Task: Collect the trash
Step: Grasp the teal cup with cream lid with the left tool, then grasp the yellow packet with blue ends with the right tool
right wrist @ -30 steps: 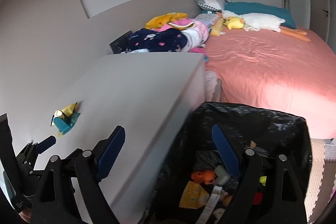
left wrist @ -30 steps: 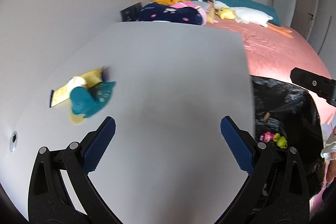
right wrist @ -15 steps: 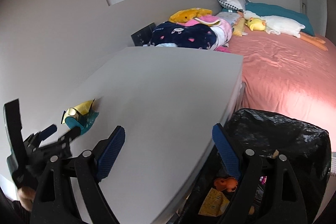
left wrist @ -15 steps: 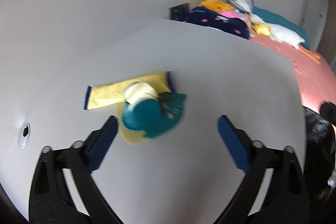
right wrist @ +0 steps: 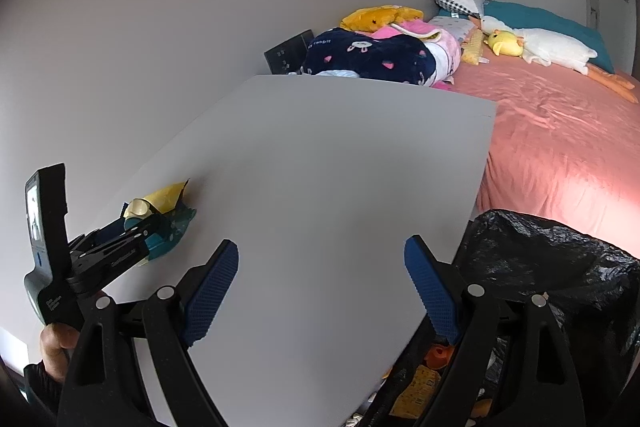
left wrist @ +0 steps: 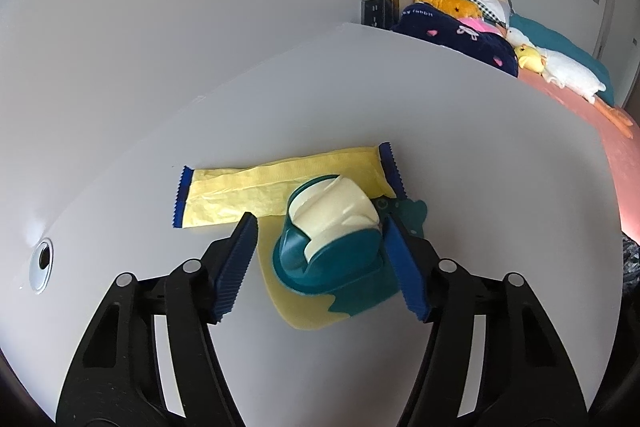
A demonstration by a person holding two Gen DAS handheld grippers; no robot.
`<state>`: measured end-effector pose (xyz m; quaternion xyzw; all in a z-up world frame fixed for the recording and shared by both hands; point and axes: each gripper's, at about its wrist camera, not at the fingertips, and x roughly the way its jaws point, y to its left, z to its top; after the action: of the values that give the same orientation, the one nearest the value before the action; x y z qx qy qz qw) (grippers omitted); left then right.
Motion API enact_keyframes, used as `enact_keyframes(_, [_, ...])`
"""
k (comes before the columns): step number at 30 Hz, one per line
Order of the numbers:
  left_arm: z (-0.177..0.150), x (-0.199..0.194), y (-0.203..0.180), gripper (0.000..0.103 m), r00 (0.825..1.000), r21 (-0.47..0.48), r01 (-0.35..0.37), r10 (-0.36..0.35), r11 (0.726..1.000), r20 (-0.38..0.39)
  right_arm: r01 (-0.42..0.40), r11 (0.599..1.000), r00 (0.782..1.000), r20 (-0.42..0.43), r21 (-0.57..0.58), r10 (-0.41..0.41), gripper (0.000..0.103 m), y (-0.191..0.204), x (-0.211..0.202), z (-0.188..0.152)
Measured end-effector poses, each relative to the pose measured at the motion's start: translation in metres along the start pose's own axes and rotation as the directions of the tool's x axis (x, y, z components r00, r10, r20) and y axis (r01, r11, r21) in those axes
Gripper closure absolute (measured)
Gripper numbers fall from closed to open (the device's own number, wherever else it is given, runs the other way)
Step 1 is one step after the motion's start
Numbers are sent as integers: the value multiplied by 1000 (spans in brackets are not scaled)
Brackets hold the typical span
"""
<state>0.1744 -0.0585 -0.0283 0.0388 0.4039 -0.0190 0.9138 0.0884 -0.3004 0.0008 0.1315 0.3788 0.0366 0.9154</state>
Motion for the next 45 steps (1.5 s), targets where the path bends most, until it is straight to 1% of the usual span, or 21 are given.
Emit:
enact_keyframes(3, [2,5,-1,47,1000,10,-7,7,1000,-16,0,1000,1000,0,-8,0,18,3,0,1])
enact_keyframes(4, [3,7,0,52,1000,7,3,-3,1000,-25,0,1000,1000,-1,-10,0,18,4,1,2])
enact_keyframes(5, [3,9,0,54,999,6,10,-10,1000,-32,0,1000,1000,-2,-13,0,18,5,1,2])
enact_keyframes(9, [4,10,3,54,999,9,17,-17,1000,-32,-6,1000,1000,-11,-28,6,18,11,2,1])
enact_keyframes(13, [0,5,8,55,999,3,41,-41,999,-31,-19,998,1000,-21,-54,18,18,21,4,0])
enact_keyframes(18, [-14,-15,21,55,997,0,67,-67,998,-22,-39,994,999,-37,-101,35,18,41,10,-1])
enact_keyframes(23, [-31,-31,38,55,997,-6,69,-70,998,-26,-77,984,996,-62,-163,67,18,72,22,1])
enact_keyframes(27, [-43,-41,58,55,998,-34,57,-58,998,-25,-108,972,992,-89,-209,91,18,102,35,3])
enact_keyframes(33, [-47,-42,86,55,999,-75,20,-22,997,-27,-120,940,989,-121,-319,86,18,150,66,7])
enact_keyframes(37, [-48,-37,102,55,999,-99,1,-5,995,-41,-118,907,989,-134,-404,69,18,183,94,14])
enact_keyframes(39, [-49,-35,108,55,999,-107,-3,-1,994,-45,-135,894,986,-145,-427,80,18,195,102,17])
enact_keyframes(41, [-49,-32,111,55,999,-97,-28,23,995,-44,-162,874,981,-169,-459,93,18,210,113,20])
enact_keyframes(43, [-49,-33,114,55,999,-99,-23,19,995,-41,-183,854,976,-191,-487,100,18,223,124,22])
enact_keyframes(45, [-50,-34,116,55,999,-103,-23,19,994,-40,-187,844,974,-210,-503,91,18,231,135,23])
